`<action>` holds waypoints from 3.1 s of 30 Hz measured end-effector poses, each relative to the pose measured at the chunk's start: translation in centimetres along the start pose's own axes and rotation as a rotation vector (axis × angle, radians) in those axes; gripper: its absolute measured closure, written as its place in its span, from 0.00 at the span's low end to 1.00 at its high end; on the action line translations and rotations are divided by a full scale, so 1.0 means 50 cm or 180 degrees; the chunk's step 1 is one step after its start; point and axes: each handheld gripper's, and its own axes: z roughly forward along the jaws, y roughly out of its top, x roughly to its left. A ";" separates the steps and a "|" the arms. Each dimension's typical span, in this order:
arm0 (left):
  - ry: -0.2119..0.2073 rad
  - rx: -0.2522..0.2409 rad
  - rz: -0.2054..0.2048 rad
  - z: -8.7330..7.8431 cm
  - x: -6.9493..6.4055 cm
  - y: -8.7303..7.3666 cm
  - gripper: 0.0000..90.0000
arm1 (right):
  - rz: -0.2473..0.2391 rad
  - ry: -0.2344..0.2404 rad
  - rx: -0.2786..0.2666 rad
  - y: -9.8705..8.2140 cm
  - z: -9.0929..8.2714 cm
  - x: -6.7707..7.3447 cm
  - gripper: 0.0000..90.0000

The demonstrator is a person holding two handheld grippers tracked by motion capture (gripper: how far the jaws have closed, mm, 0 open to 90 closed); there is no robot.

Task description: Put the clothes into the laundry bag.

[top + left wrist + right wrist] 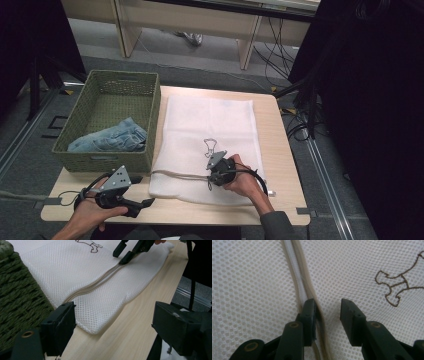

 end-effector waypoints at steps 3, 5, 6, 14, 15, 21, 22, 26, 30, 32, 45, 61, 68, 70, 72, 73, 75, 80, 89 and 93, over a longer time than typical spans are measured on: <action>0.0002 0.0003 0.0028 0.000 0.001 0.001 0.20 | -0.0017 0.0040 0.0043 0.007 0.002 0.001 0.80; 0.0031 0.0007 -0.0025 0.002 0.000 -0.001 0.20 | -0.0026 0.0059 0.0048 0.009 0.003 0.001 0.82; 0.0024 0.0023 -0.0032 0.001 0.000 0.000 0.20 | -0.0102 0.0107 0.0062 0.014 0.005 0.003 0.87; 0.0058 0.0002 0.0021 -0.002 0.003 0.000 0.21 | -0.0143 0.0162 0.0209 0.028 0.008 0.005 0.97; 0.0046 -0.0017 -0.0051 -0.004 0.000 -0.003 0.21 | -0.0148 0.0096 0.0200 0.030 0.006 0.004 0.97; 0.0111 -0.0031 -0.0016 -0.011 0.003 0.000 0.21 | -0.0054 -0.0124 0.0037 0.038 -0.018 -0.008 0.98; 0.0150 -0.0036 -0.0075 -0.014 0.005 -0.001 0.21 | -0.0053 -0.0185 -0.0011 0.039 -0.026 -0.012 0.98; 0.0228 -0.0091 -0.0079 -0.025 0.009 0.004 0.21 | 0.0022 -0.0301 -0.0153 0.049 -0.054 -0.026 0.98; 0.0304 -0.0099 -0.0033 -0.040 0.018 0.012 0.21 | 0.0044 -0.0395 -0.0245 0.057 -0.076 -0.044 0.98; 0.0380 -0.0139 -0.0014 -0.050 0.022 0.017 0.21 | -0.0033 -0.0437 -0.0300 0.063 -0.087 -0.058 0.98; 0.0590 -0.0244 0.0040 -0.089 0.047 0.045 0.20 | 0.0355 -0.0609 -0.0397 0.062 -0.091 -0.120 0.98; 0.1021 -0.0089 -0.0154 -0.125 0.136 0.114 0.18 | 0.0317 -0.0769 -0.0725 0.096 -0.167 -0.131 0.98; 0.0988 0.0313 -0.0115 -0.120 0.210 0.156 0.18 | 0.0304 -0.0798 -0.0764 0.099 -0.176 -0.133 0.98; 0.1038 0.0352 -0.0126 -0.114 0.229 0.163 0.18 | 0.0300 -0.0768 -0.0755 0.099 -0.173 -0.134 0.98; 0.0959 0.0483 -0.0127 -0.098 0.247 0.164 0.17 | 0.0316 -0.0787 -0.0765 0.101 -0.172 -0.134 0.98; 0.0894 0.0575 -0.0113 -0.090 0.254 0.163 0.17 | 0.0314 -0.0762 -0.0751 0.101 -0.172 -0.133 0.98; 0.0853 0.0648 -0.0109 -0.083 0.258 0.163 0.17 | 0.0284 -0.0726 -0.0734 0.099 -0.171 -0.132 0.97; 0.0763 0.0817 -0.0073 -0.045 0.275 0.169 0.17 | 0.0310 -0.0686 -0.0717 0.101 -0.165 -0.132 0.97; 0.0615 0.1572 -0.0018 0.024 0.319 0.186 0.59 | 0.0241 -0.0680 -0.0737 0.101 -0.163 -0.137 0.97; 0.1023 0.1374 -0.0160 0.017 0.349 0.203 0.72 | 0.0296 -0.0668 -0.0702 0.100 -0.161 -0.133 0.97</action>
